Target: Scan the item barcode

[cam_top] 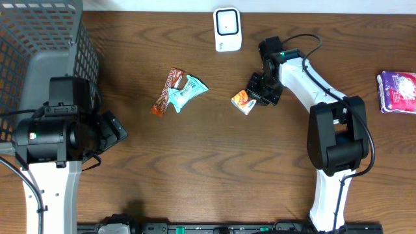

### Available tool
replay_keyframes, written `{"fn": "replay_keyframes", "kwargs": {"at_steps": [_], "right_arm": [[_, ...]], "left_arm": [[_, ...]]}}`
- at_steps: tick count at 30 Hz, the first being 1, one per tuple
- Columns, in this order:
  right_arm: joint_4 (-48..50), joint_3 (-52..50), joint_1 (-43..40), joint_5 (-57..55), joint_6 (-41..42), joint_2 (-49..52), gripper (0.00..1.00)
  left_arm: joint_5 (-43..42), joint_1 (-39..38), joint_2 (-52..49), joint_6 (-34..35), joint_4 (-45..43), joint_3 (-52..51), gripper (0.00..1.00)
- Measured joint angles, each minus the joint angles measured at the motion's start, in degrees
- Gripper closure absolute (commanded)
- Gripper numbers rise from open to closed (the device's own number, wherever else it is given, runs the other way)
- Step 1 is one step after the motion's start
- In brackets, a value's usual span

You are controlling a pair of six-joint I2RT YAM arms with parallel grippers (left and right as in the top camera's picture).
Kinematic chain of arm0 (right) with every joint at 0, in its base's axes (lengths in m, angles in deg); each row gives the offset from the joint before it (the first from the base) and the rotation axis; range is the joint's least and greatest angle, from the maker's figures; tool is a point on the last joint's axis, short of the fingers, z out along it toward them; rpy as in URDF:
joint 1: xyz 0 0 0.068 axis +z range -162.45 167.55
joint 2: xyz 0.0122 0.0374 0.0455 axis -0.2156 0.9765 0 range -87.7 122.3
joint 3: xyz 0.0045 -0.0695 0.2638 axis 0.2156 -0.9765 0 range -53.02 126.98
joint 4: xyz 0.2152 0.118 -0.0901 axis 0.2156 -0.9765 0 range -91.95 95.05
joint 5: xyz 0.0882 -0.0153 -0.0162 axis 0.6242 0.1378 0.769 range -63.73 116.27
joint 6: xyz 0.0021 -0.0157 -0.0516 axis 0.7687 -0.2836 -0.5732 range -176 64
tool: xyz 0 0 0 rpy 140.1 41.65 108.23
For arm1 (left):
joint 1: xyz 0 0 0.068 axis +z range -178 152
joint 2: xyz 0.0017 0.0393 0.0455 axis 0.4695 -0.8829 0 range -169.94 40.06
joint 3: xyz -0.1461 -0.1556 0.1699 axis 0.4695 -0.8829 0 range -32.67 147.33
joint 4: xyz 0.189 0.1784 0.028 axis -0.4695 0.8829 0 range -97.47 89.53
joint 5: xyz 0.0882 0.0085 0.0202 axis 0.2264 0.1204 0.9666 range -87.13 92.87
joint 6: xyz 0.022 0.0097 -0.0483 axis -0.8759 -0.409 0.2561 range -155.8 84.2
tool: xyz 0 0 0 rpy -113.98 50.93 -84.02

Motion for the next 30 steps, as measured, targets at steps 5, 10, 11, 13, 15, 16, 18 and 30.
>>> {"fn": "replay_keyframes", "kwargs": {"at_steps": [5,10,11,13,15,16,18,30], "right_arm": [[-1.09,0.0,0.0,2.12,-5.03,-0.37,0.45],[-3.04,0.0,0.07,2.38,-10.62,-4.81,0.26],[-3.28,0.0,0.17,2.34,-12.09,-6.16,0.22],[-3.37,0.0,0.59,2.38,-14.8,-7.96,0.16],[-3.34,0.0,1.38,2.4,-17.14,-8.85,0.14],[-3.3,0.0,2.01,2.38,-18.58,-9.01,0.14],[-3.21,0.0,3.74,2.43,-21.7,-8.98,0.19],[-2.54,0.0,14.34,-2.58,-35.15,-8.98,0.3]], "left_arm": [[-0.02,0.0,0.0,0.0,0.0,0.0,0.02],[0.0,0.0,0.0,0.0,0.0,0.0,0.02],[0.0,0.0,0.0,0.0,0.0,0.02,0.02],[0.0,0.0,0.0,0.0,0.0,0.0,0.02],[0.0,0.0,0.0,0.0,0.0,0.0,0.02],[-0.02,0.0,0.0,0.0,0.0,0.0,0.02],[0.0,0.0,0.0,0.0,0.0,0.0,0.02],[0.0,0.0,0.0,0.0,0.0,0.0,0.02]]}}
